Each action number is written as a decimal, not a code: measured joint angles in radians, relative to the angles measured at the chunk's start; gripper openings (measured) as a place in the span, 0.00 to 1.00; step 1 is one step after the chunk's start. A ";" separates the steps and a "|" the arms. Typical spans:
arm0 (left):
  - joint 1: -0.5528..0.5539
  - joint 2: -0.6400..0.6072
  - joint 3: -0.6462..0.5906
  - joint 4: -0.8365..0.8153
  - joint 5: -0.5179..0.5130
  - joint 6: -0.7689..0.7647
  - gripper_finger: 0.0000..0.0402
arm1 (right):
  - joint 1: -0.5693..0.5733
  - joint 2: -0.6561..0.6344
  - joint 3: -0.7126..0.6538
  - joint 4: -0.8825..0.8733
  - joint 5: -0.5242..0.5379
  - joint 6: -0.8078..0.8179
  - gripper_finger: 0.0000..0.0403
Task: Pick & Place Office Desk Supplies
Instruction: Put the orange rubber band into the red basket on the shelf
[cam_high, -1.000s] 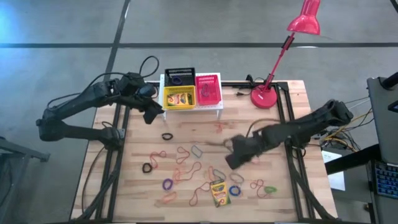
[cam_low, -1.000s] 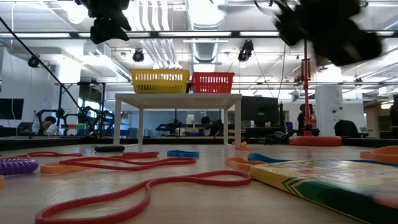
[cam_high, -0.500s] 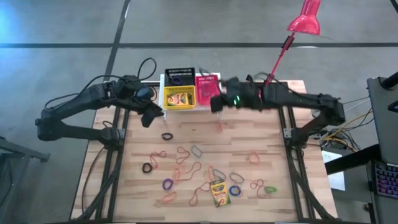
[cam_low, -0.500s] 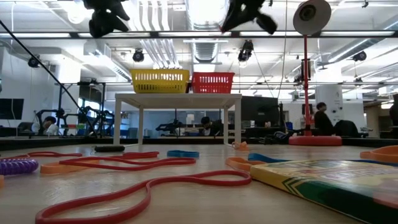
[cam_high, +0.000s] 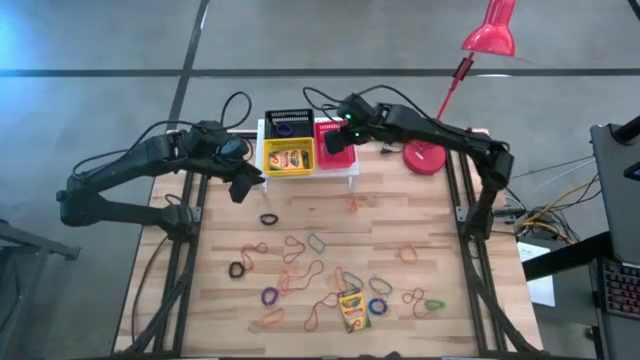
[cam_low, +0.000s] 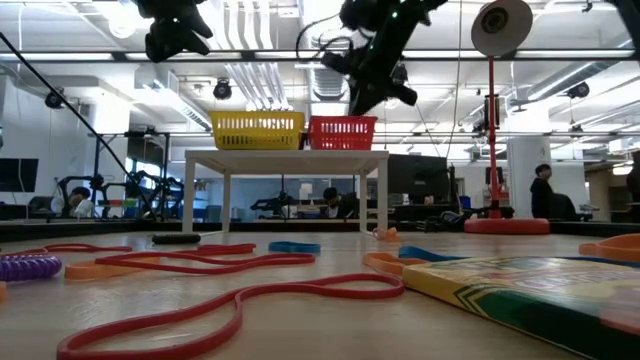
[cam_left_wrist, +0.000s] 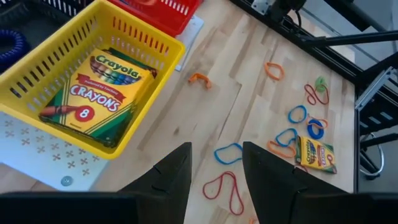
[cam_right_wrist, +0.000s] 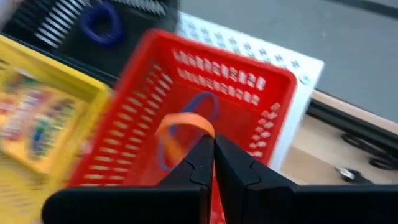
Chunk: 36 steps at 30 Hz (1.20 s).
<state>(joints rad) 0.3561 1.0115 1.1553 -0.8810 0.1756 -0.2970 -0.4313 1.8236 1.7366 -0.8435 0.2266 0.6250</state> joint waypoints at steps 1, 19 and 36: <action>0.000 0.000 0.000 0.000 0.000 0.000 0.37 | -0.005 0.018 0.020 -0.028 0.000 -0.005 0.03; -0.004 0.000 0.000 -0.010 0.042 0.002 0.37 | 0.113 0.038 0.373 -0.396 0.012 -0.006 0.42; -0.004 0.000 0.000 -0.011 0.066 0.072 0.37 | 0.665 -0.177 -0.190 -0.669 -0.262 0.686 0.36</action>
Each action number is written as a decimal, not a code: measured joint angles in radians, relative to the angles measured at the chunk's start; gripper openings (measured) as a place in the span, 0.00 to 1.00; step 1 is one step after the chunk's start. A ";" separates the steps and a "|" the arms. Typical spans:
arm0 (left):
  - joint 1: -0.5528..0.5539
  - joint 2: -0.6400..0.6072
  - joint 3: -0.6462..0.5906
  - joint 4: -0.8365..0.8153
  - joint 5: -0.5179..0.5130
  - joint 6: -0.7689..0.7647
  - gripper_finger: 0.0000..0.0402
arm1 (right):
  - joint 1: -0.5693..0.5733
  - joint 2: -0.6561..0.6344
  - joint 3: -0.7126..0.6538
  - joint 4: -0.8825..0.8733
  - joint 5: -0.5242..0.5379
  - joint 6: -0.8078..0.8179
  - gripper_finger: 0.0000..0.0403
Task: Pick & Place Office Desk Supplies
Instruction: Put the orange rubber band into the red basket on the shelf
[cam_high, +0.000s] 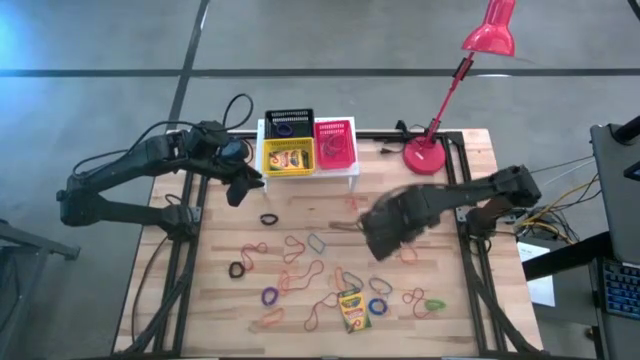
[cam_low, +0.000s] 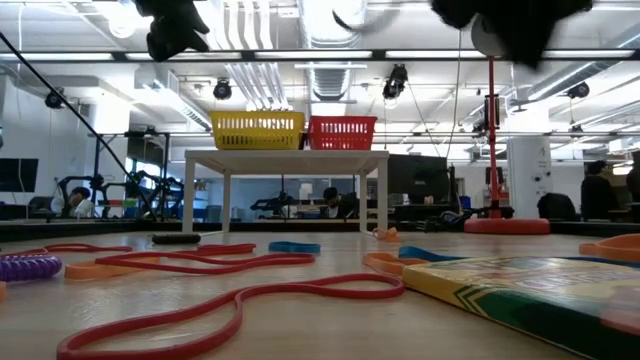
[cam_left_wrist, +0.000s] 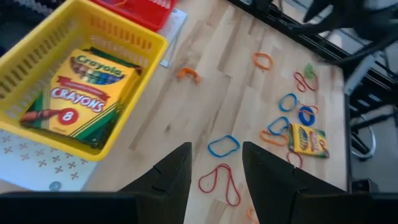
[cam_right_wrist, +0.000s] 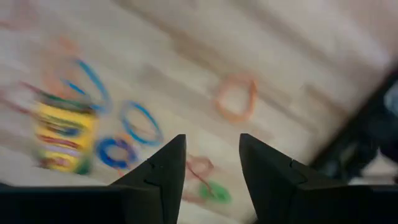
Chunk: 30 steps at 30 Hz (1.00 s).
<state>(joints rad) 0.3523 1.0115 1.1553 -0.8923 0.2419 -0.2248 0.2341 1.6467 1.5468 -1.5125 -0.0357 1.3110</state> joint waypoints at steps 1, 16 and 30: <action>0.000 0.000 0.000 -0.001 0.015 0.012 0.37 | 0.012 -0.018 -0.059 0.024 -0.025 0.017 0.36; 0.000 0.000 0.000 0.006 0.012 -0.072 0.37 | -0.004 -0.299 -0.820 0.578 -0.015 0.081 0.62; 0.000 0.001 0.000 0.019 -0.018 -0.118 0.37 | 0.004 -0.216 -0.943 0.812 0.019 0.021 0.23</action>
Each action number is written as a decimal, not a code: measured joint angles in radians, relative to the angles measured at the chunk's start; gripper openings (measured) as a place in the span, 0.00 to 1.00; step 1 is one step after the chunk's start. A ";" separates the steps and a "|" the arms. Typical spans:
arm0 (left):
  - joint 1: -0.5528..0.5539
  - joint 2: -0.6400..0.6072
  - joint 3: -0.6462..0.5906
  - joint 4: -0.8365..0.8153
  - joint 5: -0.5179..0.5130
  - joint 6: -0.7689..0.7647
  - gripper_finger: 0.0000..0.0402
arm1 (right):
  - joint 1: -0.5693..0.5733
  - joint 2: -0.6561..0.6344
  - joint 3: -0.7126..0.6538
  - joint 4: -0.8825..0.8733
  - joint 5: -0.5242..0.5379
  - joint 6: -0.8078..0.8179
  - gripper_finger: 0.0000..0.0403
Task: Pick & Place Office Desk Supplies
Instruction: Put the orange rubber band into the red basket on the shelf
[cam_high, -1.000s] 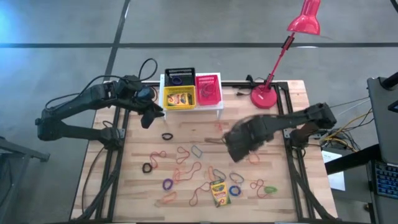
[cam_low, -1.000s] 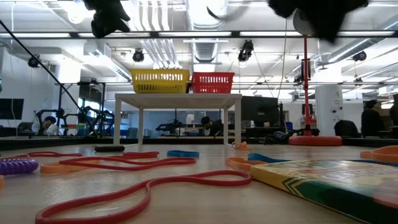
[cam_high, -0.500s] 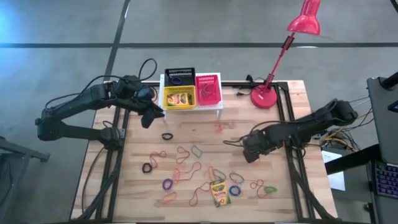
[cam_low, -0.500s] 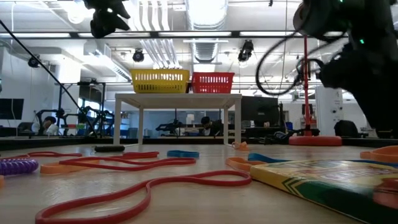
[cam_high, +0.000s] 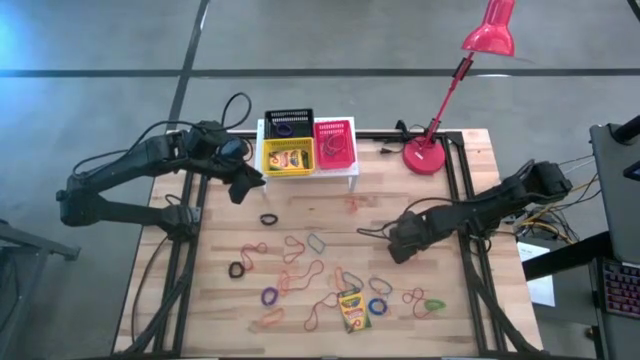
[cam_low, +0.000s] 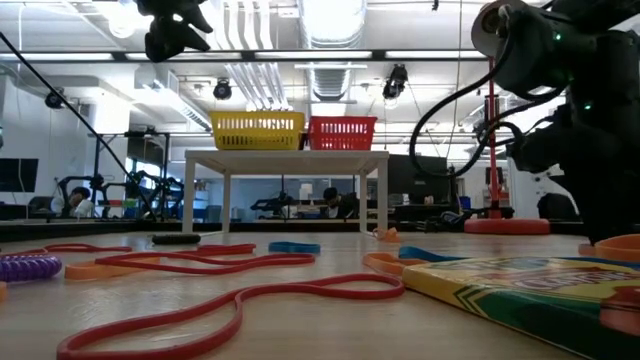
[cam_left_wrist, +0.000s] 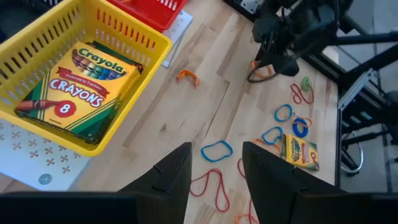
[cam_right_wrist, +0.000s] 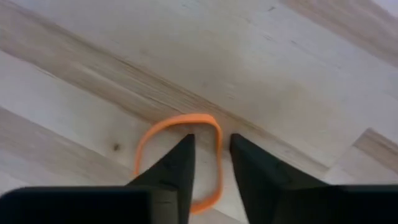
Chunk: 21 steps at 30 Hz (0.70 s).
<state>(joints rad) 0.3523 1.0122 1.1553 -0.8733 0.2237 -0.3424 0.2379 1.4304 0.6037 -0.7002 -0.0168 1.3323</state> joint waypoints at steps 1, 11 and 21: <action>0.000 0.000 0.000 0.008 -0.001 -0.007 0.37 | 0.001 -0.001 -0.002 0.000 0.000 -0.012 0.20; 0.000 0.000 0.000 0.021 -0.007 -0.009 0.37 | 0.002 -0.037 0.072 -0.074 -0.006 -0.099 0.02; -0.003 0.000 0.000 0.036 -0.022 -0.055 0.37 | -0.051 -0.117 0.408 -0.062 0.122 -0.218 0.02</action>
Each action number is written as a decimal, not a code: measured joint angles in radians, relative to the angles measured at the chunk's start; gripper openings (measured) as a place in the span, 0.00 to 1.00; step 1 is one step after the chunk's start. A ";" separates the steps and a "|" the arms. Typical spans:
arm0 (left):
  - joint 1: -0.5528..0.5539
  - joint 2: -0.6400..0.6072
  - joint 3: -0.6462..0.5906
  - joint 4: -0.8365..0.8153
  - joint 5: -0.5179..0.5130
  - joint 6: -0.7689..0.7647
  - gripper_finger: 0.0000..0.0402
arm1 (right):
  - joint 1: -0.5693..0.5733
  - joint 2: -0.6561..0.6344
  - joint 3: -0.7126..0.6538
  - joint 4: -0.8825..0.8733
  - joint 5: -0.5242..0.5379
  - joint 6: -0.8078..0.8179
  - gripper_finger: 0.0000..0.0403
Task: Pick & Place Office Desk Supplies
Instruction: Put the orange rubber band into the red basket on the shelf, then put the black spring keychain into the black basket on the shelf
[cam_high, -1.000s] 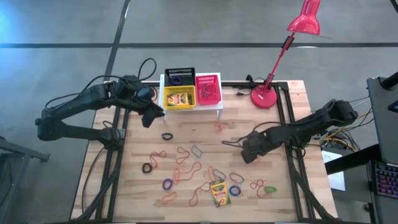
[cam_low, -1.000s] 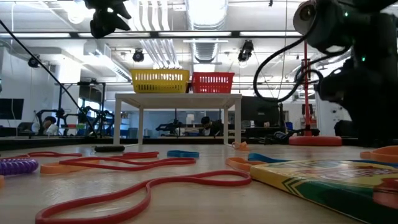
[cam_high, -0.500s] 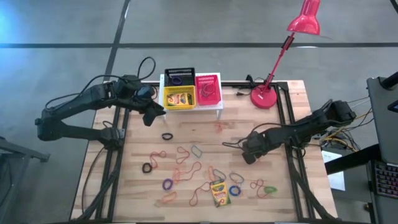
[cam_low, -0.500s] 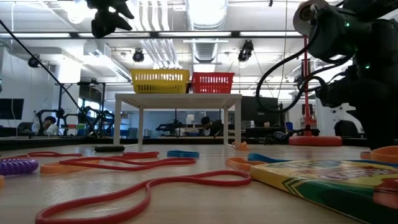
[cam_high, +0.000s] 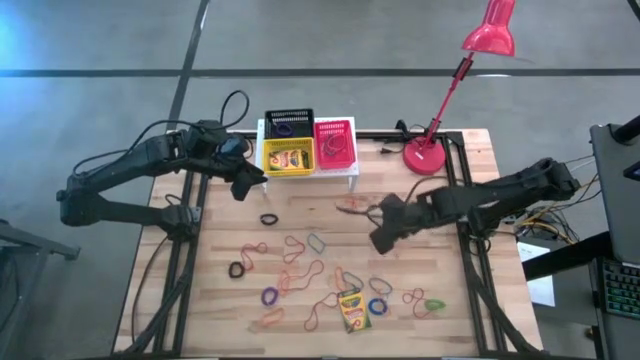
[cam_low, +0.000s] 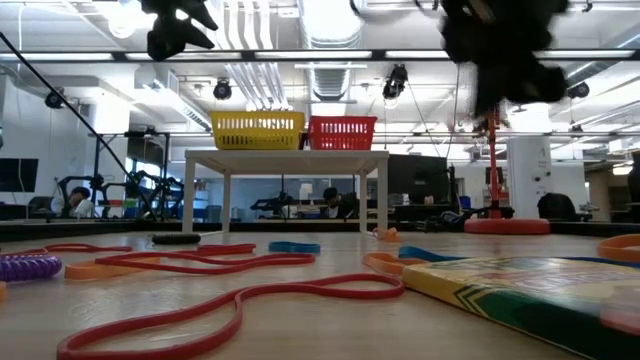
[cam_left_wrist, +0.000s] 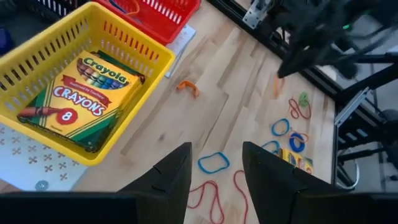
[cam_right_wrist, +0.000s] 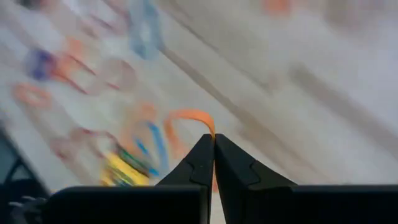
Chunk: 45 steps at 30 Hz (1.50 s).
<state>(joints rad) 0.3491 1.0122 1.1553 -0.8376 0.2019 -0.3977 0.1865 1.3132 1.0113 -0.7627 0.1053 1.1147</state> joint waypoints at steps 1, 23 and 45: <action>-0.002 0.000 0.000 0.000 0.000 -0.018 0.37 | -0.012 0.010 0.044 -0.001 0.019 -0.035 0.02; -0.042 -0.001 0.000 -0.003 -0.061 -0.134 0.37 | -0.494 0.476 0.794 -0.052 0.100 -0.775 0.02; -0.078 -0.002 -0.055 -0.277 -0.079 -0.134 0.37 | -0.577 0.674 1.044 -0.341 0.027 -0.836 0.36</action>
<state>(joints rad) 0.2709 1.0107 1.1007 -1.1149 0.1226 -0.5319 -0.3901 1.9873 2.0556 -1.1042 0.1326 0.2787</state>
